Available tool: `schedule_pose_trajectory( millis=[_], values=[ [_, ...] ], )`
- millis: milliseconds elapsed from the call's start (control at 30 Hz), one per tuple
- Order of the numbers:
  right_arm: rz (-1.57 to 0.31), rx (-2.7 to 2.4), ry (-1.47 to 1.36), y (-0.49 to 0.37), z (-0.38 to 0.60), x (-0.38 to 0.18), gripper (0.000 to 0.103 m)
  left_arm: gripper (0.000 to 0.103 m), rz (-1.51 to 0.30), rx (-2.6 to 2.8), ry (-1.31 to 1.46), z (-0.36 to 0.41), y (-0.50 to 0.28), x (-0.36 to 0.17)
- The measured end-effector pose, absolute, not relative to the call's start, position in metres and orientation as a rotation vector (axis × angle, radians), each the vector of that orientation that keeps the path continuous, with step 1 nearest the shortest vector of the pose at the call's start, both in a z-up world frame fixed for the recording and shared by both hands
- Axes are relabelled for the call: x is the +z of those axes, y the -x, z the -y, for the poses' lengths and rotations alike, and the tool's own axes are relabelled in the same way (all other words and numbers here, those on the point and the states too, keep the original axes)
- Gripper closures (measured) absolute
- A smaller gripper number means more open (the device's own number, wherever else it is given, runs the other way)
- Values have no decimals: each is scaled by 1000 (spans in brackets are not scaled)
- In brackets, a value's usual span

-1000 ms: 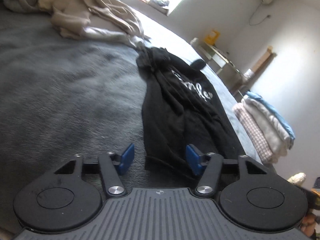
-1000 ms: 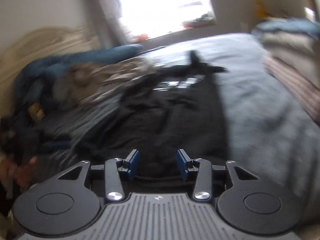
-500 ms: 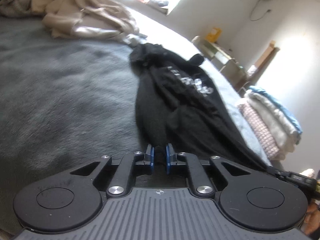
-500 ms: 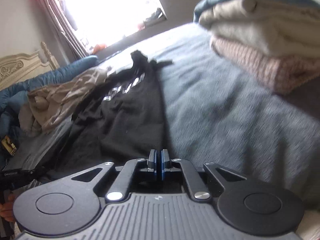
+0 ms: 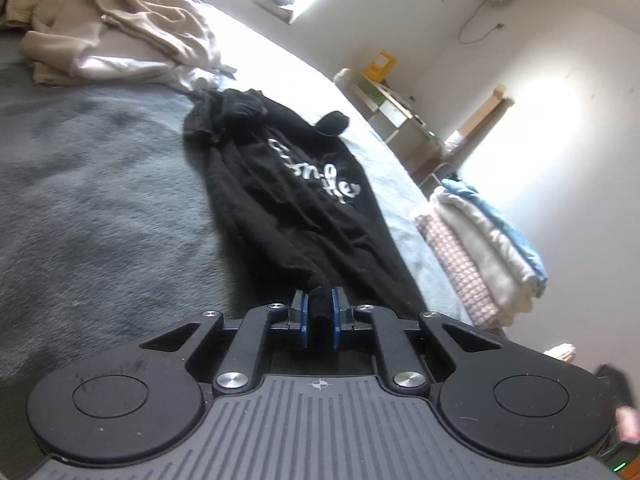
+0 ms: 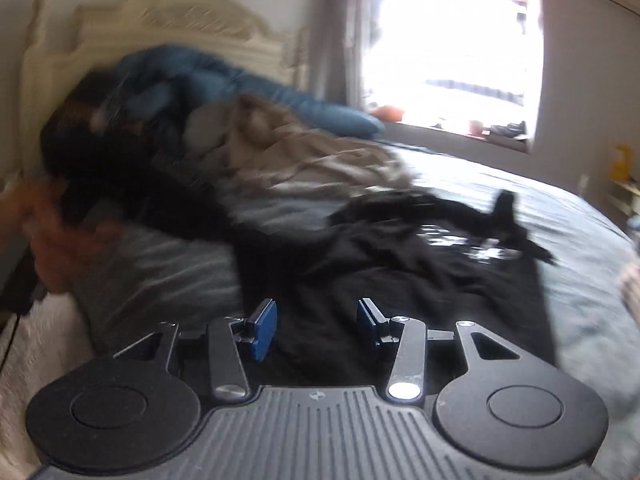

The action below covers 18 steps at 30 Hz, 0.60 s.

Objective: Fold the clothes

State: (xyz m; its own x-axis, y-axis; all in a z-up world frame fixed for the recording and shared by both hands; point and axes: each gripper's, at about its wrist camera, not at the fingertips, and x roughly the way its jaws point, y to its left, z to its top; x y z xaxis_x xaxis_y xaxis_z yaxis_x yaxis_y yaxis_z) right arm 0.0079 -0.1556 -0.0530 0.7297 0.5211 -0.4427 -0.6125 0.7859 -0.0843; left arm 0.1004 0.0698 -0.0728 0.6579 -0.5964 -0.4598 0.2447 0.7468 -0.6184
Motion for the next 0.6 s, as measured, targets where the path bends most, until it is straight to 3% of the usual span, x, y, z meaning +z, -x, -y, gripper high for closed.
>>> schedule_pose_trajectory(
  millis=[100, 167, 200, 233, 300, 467, 600],
  values=[
    [-446, 614, 162, -29, 141, -60, 65, 94, -711, -544, 541, -64, -107, -70],
    [-477, 605, 49, -46, 143, -62, 99, 93, -702, -583, 535, -62, -111, -70],
    [-501, 591, -71, -55, 155, -62, 99, 88, -688, -605, 531, -62, -112, -70],
    [-535, 569, -180, -63, 171, -68, 99, 75, -674, -626, 528, -62, -113, -70],
    [-603, 518, -395, -80, 206, -82, 99, 61, -645, -668, 520, -63, -114, -71],
    [-718, 452, -776, -103, 271, -115, 99, 59, -695, -647, 438, -55, -116, -90],
    [-653, 448, -632, -96, 271, -102, 93, 59, -740, -611, 362, -42, -116, -103]
  ],
)
